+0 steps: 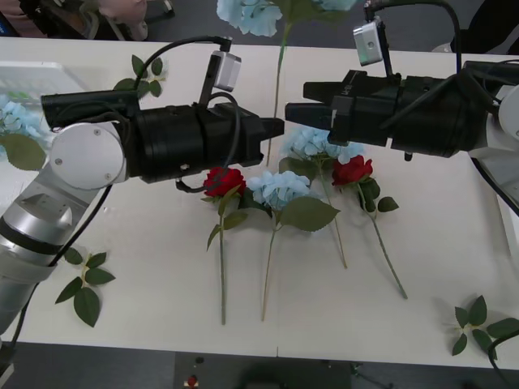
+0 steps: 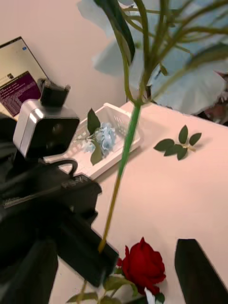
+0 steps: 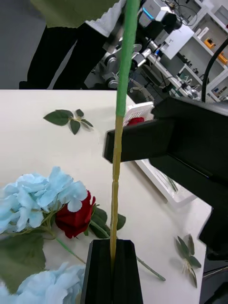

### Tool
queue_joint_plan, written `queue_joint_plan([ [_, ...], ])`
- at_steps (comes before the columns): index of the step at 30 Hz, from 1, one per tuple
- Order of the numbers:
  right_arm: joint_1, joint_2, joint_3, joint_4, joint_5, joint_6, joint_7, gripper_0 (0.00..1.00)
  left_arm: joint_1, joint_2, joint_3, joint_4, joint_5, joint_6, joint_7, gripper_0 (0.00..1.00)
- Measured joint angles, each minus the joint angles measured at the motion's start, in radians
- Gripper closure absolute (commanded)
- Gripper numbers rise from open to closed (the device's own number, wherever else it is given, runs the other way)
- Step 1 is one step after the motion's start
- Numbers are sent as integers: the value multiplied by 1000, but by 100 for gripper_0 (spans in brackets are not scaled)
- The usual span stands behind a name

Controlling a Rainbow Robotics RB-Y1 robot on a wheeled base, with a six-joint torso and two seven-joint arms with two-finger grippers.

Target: Put the red flowers into the right box and the blue flowers into the left box

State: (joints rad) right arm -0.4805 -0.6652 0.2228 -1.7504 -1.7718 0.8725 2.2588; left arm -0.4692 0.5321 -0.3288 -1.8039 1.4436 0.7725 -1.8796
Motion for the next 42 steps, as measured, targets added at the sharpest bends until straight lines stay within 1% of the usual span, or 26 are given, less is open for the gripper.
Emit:
queue_joint_plan([
  [1,0,-8,1,0,1,15,-23,20,2,43,16,0,45,7,0,100],
  [3,0,-28,1,-1,15,44,-93,20,20,170,80,0,165,57,0,100],
  [5,0,-50,1,-8,42,68,-173,20,62,304,171,1,243,107,0,100],
  [7,0,-82,1,-32,98,116,-268,20,138,433,305,22,356,163,0,100],
  [9,-1,-122,1,-76,174,179,-395,20,227,523,447,90,480,236,0,100],
  [10,-2,-146,1,-105,214,223,-491,20,270,551,515,137,501,273,0,100],
  [12,-2,-194,1,-156,271,292,-681,20,332,574,612,222,490,312,0,100],
  [13,-4,-219,2,-182,298,329,-776,20,352,576,637,265,487,314,-2,100],
  [15,-10,-260,4,-223,363,422,-902,20,367,575,638,359,490,312,-26,100],
  [19,-52,-314,48,-245,472,573,-976,20,365,575,559,521,497,266,-174,100],
  [22,-108,-340,115,-232,533,654,-1033,20,365,570,520,596,497,228,-199,100],
  [24,-157,-355,180,-209,569,681,-1084,20,365,559,519,631,498,209,-199,100],
  [27,-230,-372,298,-161,631,674,-1106,20,365,541,528,669,502,194,-199,99],
  [28,-253,-376,343,-140,650,663,-1106,20,365,538,530,682,510,188,-199,94],
  [29,-274,-378,386,-116,665,649,-1106,21,365,536,530,695,519,181,-199,72],
  [30,-294,-379,429,-89,676,634,-1106,20,365,536,530,706,524,175,-199,61],
  [31,-311,-379,471,-63,684,616,-1106,20,365,536,530,714,525,168,-199,36],
  [33,-336,-379,546,-19,699,561,-1106,20,365,536,530,720,525,151,-199,24],
  [34,-342,-379,576,-7,709,535,-1106,20,365,536,530,720,525,145,-199,20],
  [36,-345,-378,621,3,740,499,-1106,20,365,536,530,720,540,136,-199,17],
  [40,-344,-363,643,25,779,492,-1106,20,363,536,530,719,605,135,-199,17],
  [42,-344,-346,638,47,788,492,-1106,20,362,538,530,713,680,162,-199,17],
])
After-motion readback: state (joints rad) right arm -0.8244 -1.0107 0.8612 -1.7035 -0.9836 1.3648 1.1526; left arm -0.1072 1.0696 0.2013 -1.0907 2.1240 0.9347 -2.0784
